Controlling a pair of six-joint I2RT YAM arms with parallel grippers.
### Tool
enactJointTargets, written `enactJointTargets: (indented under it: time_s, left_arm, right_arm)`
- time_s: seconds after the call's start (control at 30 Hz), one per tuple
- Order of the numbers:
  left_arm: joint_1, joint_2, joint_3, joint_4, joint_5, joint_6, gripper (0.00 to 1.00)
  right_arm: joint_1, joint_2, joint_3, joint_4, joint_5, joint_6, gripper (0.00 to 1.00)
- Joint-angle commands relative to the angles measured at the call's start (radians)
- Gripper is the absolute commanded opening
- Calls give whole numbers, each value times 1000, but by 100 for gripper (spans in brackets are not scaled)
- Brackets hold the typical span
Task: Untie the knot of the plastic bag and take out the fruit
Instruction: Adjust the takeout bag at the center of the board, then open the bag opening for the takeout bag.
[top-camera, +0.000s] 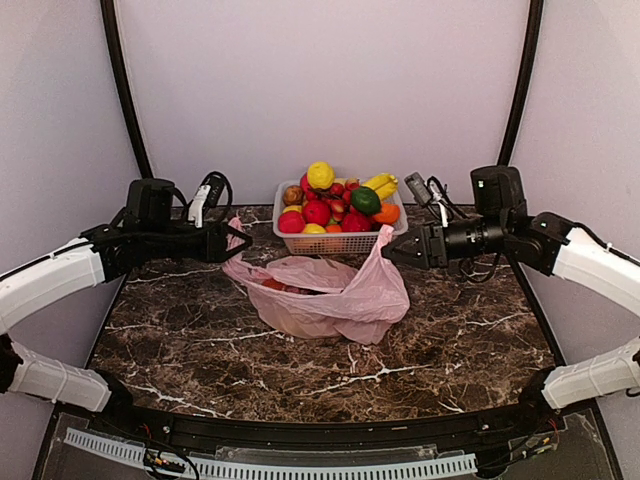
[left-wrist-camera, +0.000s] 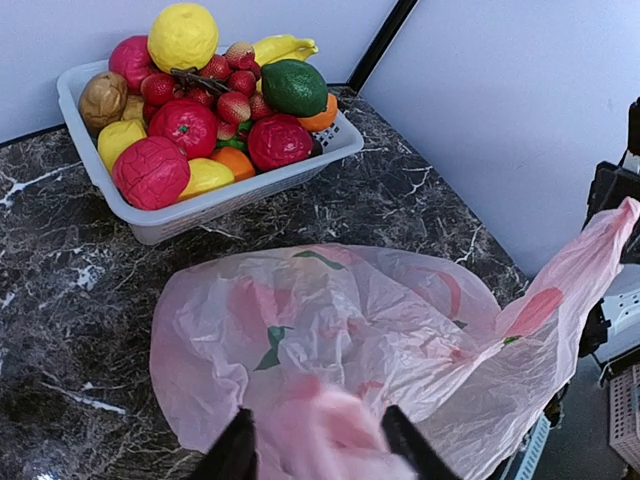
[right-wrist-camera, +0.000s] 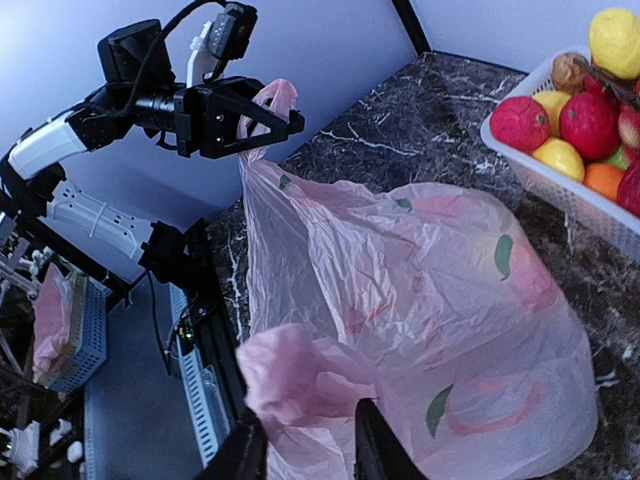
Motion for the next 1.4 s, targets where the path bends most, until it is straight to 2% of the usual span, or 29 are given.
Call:
enactJointTargets:
  time_s: [0.0, 0.07, 0.13, 0.27, 0.53, 0.7, 0.83, 0.97, 1.07, 1.17, 1.37]
  left_arm:
    - [1, -101, -50, 85, 94, -33, 68]
    - [1, -124, -60, 80, 102, -38, 79]
    - [1, -146, -60, 47, 87, -45, 92]
    - [1, -196, -68, -34, 30, -52, 99]
    - [1, -287, -104, -162, -61, -91, 99]
    - [1, -302, -139, -194, -73, -114, 99]
    - [1, -291, -176, -185, -25, -134, 99]
    - [-1, -297, -248, -75, 40, -218, 99]
    - [-4, -304, -301, 51, 69, -276, 99]
    - [-6, -297, -337, 109, 80, -317, 99]
    - [-8, -284, -357, 191, 71, -355, 99]
  right_arm:
    - [23, -23, 22, -8, -35, 14, 56]
    - [23, -27, 48, -18, -18, 3, 72]
    - [23, -30, 83, -28, 17, -10, 83]
    - [23, -42, 158, -34, 92, -44, 98]
    - [23, 48, 326, -84, 221, -134, 99]
    - [53, 209, 455, -154, 329, -203, 99]
    - [73, 378, 550, -183, 331, -228, 99]
    - [90, 533, 679, -259, 328, -287, 99]
    - [108, 613, 731, -306, 270, -346, 99]
    - [145, 660, 733, -326, 227, -400, 99]
    - [180, 699, 692, -333, 238, -418, 96]
